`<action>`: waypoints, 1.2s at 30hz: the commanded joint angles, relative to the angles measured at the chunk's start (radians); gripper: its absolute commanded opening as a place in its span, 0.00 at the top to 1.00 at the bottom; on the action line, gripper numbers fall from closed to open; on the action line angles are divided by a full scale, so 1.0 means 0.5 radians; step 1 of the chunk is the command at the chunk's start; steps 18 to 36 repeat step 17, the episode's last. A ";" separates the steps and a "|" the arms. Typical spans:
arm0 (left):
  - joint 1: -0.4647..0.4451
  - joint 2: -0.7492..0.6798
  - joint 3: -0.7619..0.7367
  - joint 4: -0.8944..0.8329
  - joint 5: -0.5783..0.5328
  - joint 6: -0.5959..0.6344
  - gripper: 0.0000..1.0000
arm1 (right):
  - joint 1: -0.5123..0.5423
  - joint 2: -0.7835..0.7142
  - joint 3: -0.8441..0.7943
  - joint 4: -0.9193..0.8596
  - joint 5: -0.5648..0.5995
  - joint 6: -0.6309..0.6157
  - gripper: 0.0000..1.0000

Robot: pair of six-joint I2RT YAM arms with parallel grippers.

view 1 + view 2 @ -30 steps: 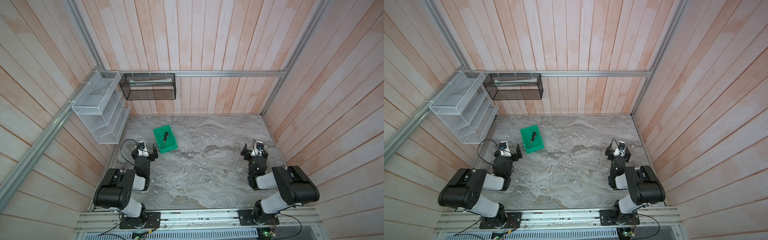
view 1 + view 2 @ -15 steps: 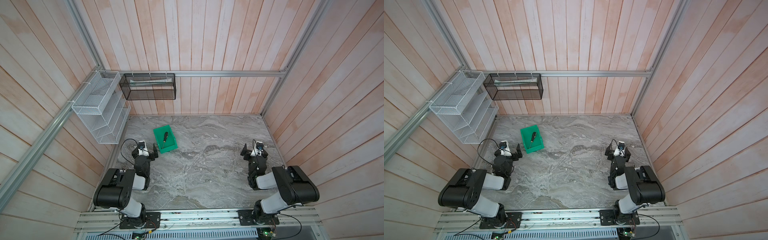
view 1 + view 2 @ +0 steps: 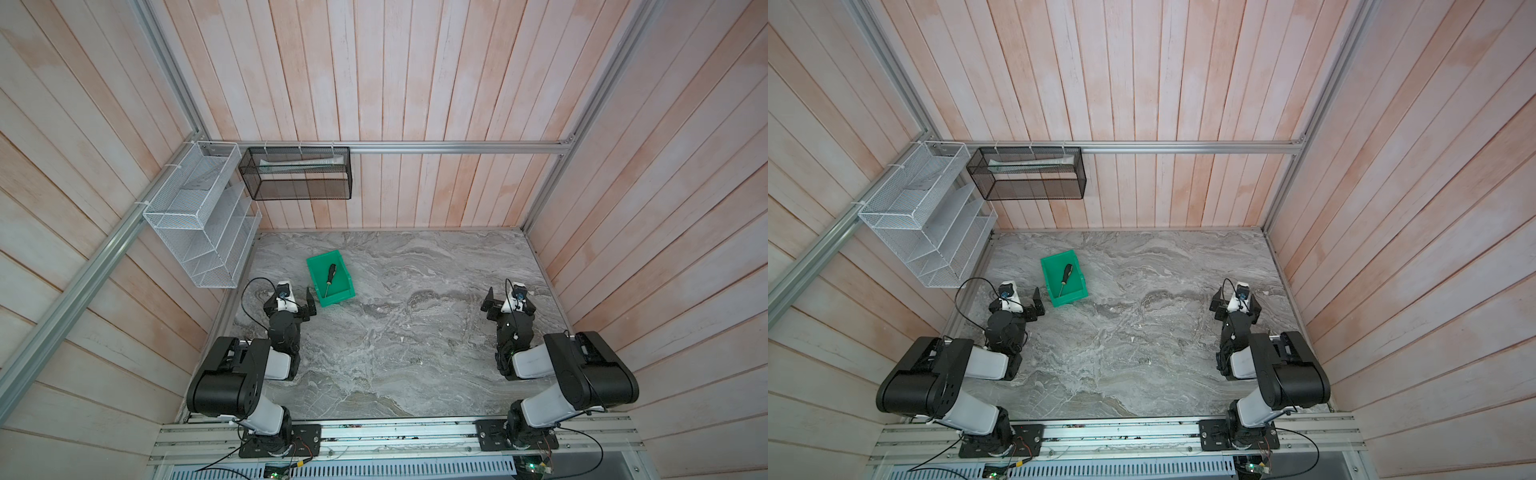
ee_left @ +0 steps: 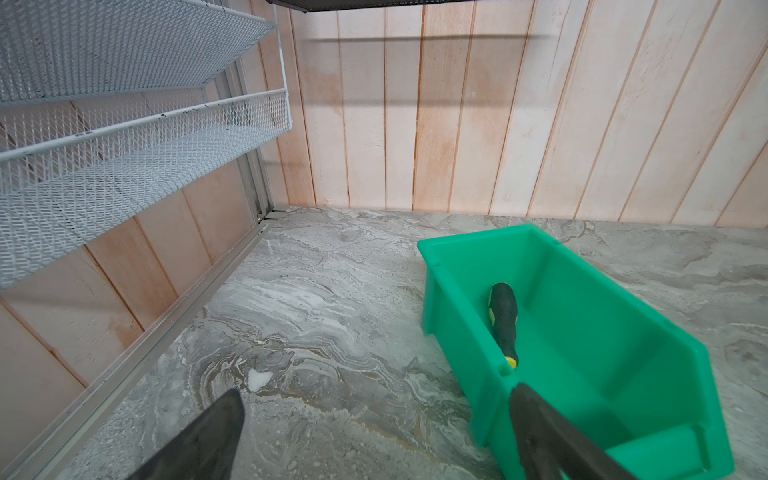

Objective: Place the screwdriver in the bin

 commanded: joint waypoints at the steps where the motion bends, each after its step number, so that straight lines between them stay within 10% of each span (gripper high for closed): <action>1: 0.014 -0.011 0.027 -0.014 0.024 0.010 0.00 | -0.012 0.001 0.036 -0.032 -0.019 0.027 0.02; 36: 0.014 -0.012 0.026 -0.012 0.022 0.010 0.00 | -0.031 -0.005 0.033 -0.027 -0.058 0.032 0.02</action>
